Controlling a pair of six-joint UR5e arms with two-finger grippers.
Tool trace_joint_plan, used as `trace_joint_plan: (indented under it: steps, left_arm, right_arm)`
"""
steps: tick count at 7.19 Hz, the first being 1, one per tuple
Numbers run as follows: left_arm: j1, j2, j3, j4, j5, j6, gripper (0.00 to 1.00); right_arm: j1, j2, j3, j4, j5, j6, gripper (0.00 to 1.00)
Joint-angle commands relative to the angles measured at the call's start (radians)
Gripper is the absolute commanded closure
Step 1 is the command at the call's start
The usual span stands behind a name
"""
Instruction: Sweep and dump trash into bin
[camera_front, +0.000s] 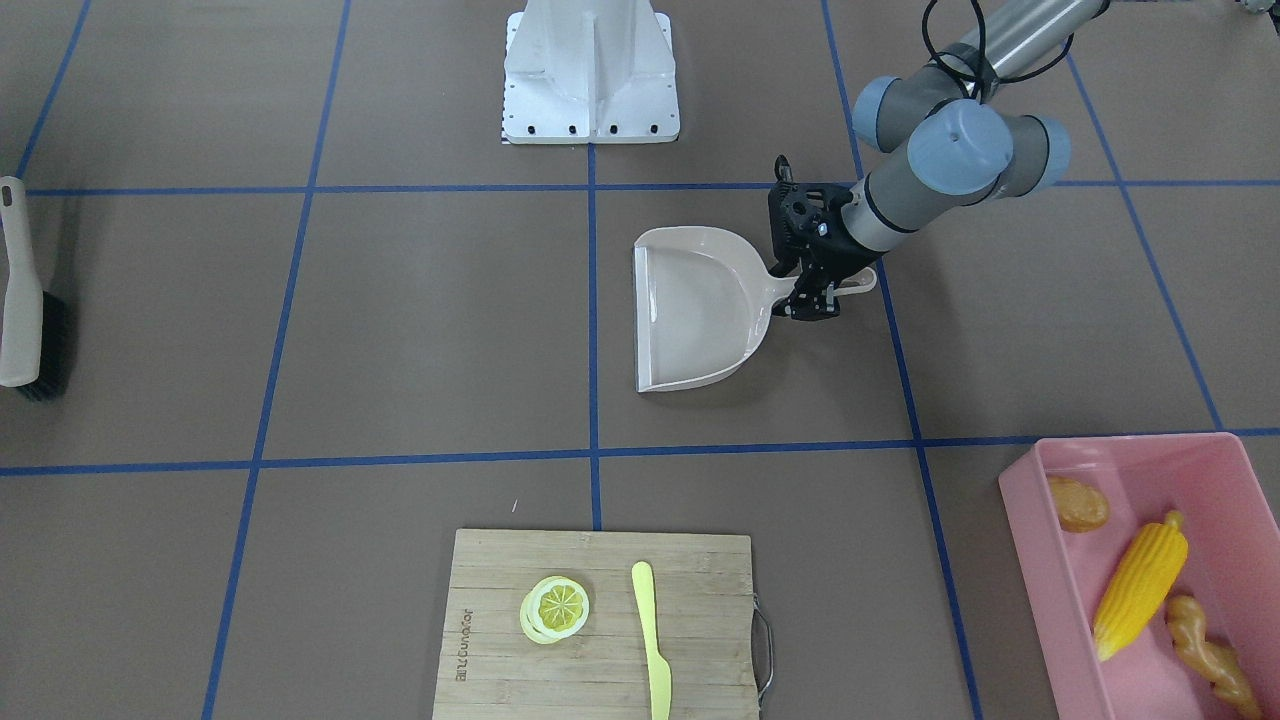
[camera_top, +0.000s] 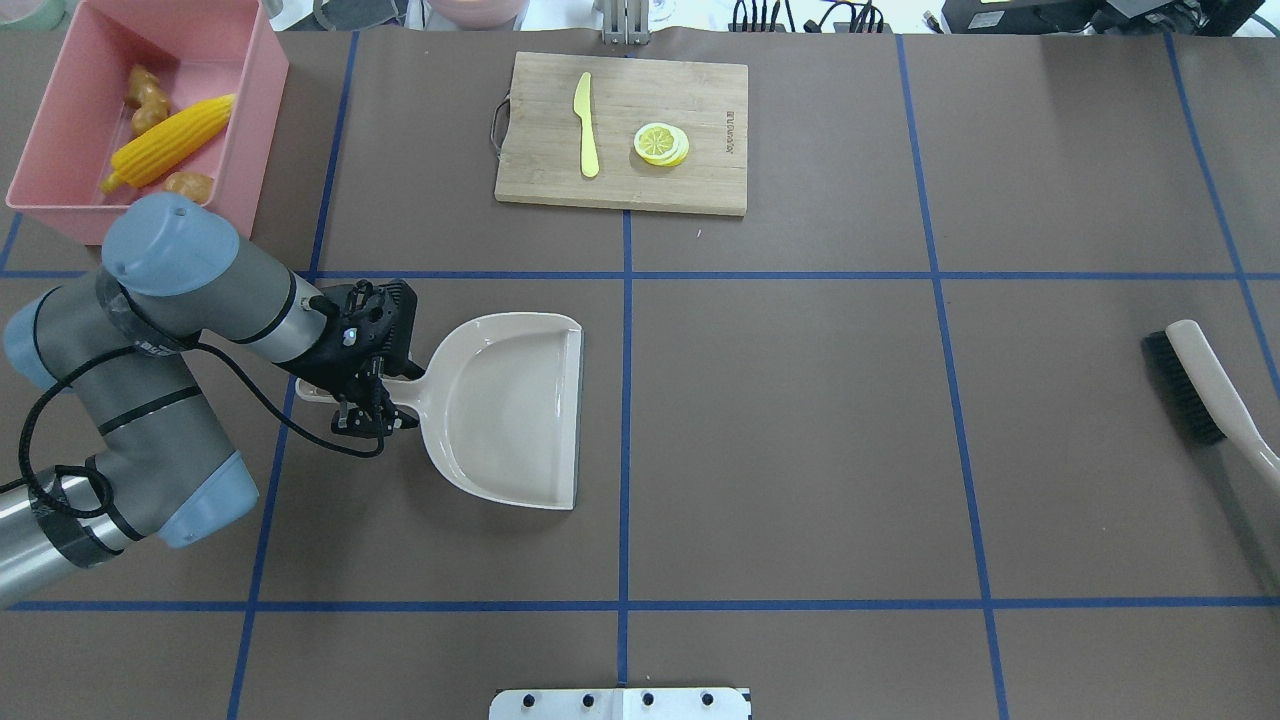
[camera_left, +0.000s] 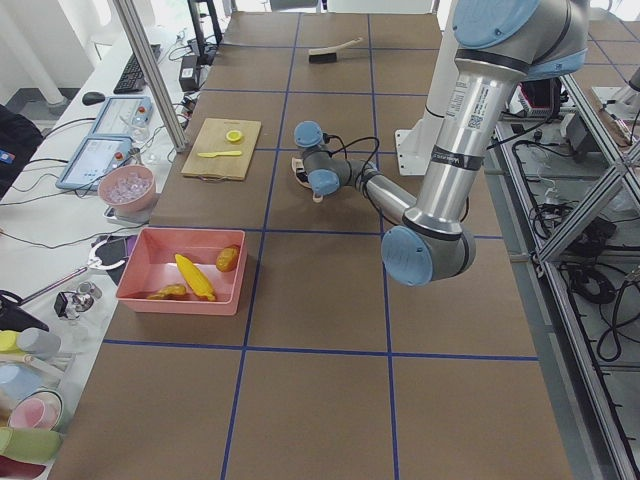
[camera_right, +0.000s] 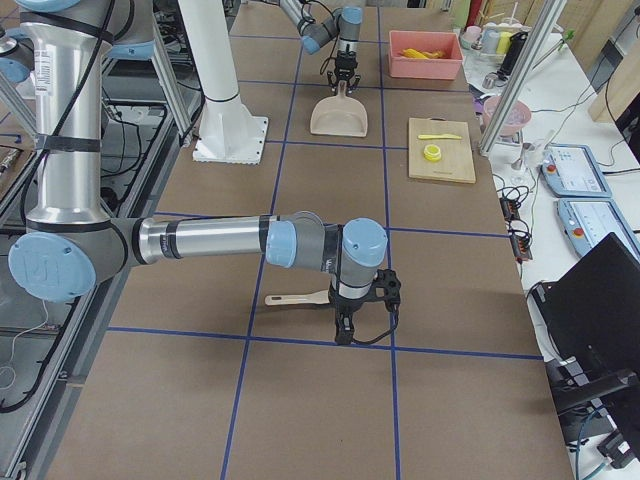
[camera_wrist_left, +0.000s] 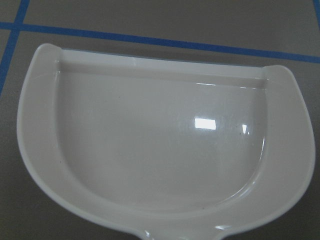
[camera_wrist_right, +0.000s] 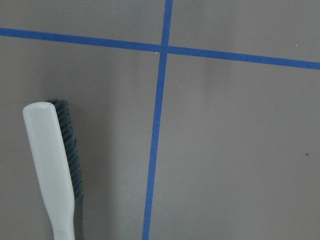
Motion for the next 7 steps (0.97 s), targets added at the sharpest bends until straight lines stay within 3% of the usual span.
trace_joint_plan:
  steps: [1, 4, 6, 7]
  left_arm:
    - [-0.051, 0.002, -0.031, 0.003, -0.006, 0.002, 0.03]
    - [-0.203, 0.051, -0.134, 0.076, 0.001, -0.002, 0.02]
    - [-0.259, 0.066, -0.149, 0.190, 0.172, -0.013, 0.02]
    - [-0.314, 0.087, -0.149, 0.280, 0.175, -0.015, 0.02]
  right_arm:
    - [-0.001, -0.001, -0.001, 0.000, 0.022, 0.001, 0.00]
    - [0.001, -0.001, -0.001, 0.000, 0.022, -0.001, 0.00]
    - [0.001, -0.001, 0.002, 0.000, 0.023, 0.001, 0.00]
    - [-0.001, 0.000, 0.002, 0.000, 0.023, -0.001, 0.00]
